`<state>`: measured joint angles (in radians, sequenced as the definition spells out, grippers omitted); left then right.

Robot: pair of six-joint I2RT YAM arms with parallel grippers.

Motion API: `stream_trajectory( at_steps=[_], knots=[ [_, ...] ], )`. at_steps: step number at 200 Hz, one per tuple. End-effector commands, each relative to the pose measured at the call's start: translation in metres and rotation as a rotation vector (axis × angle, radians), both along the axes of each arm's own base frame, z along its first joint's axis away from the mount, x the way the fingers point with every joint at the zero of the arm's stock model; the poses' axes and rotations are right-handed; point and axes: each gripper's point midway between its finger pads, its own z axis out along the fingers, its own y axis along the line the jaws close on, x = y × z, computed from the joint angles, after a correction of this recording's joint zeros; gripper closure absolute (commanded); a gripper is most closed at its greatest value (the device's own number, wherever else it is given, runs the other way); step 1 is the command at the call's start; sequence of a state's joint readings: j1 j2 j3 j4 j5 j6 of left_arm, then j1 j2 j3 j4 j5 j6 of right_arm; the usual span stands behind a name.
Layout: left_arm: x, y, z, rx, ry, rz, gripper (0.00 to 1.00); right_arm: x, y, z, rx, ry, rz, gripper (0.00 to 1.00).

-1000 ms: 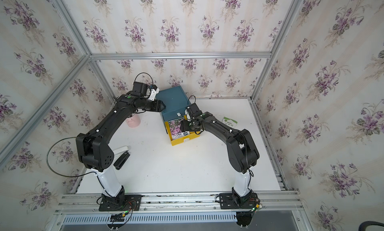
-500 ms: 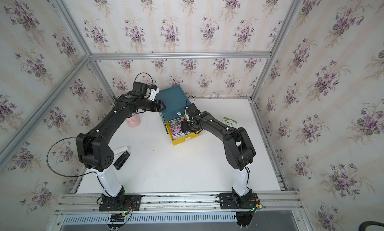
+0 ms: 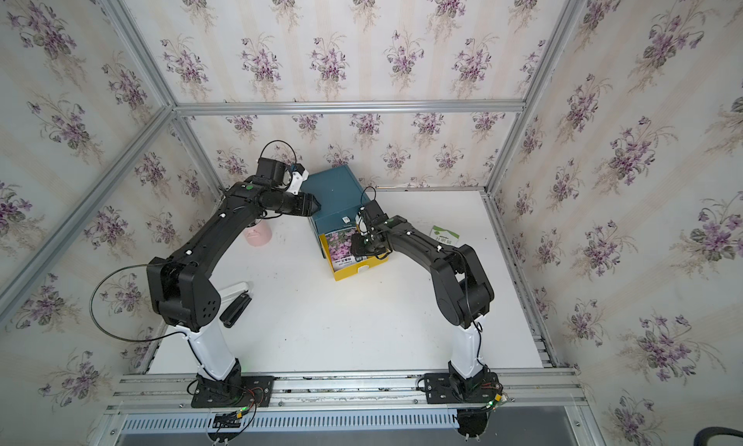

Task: Take the seed bags out of the drawer
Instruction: Pick up the seed packet from the drawer.

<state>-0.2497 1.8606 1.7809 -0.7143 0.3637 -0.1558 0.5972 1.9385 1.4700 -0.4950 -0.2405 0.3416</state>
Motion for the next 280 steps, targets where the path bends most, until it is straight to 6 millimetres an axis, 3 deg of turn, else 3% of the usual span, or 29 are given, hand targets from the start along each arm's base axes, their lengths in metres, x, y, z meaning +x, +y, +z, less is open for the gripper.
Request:
stream_trajectory(
  at_steps=[1,62,100,163,280],
  knots=[
    [-0.024,0.012,-0.03,0.089,0.134,-0.009,0.32,-0.001,0.006,-0.006,0.026,0.016,0.002,0.58],
    [-0.025,0.012,-0.03,0.09,0.136,-0.012,0.32,0.0,0.006,-0.006,0.029,0.012,-0.004,0.73],
    [-0.025,0.012,-0.03,0.09,0.137,-0.013,0.32,0.001,0.007,-0.007,0.035,0.011,-0.007,0.87],
    [-0.026,0.012,-0.029,0.088,0.137,-0.016,0.32,0.003,0.01,0.006,0.071,-0.006,-0.015,0.99],
    [-0.026,0.012,-0.031,0.092,0.137,-0.023,0.32,0.008,0.0,0.043,0.108,-0.052,-0.052,1.0]
  ],
)
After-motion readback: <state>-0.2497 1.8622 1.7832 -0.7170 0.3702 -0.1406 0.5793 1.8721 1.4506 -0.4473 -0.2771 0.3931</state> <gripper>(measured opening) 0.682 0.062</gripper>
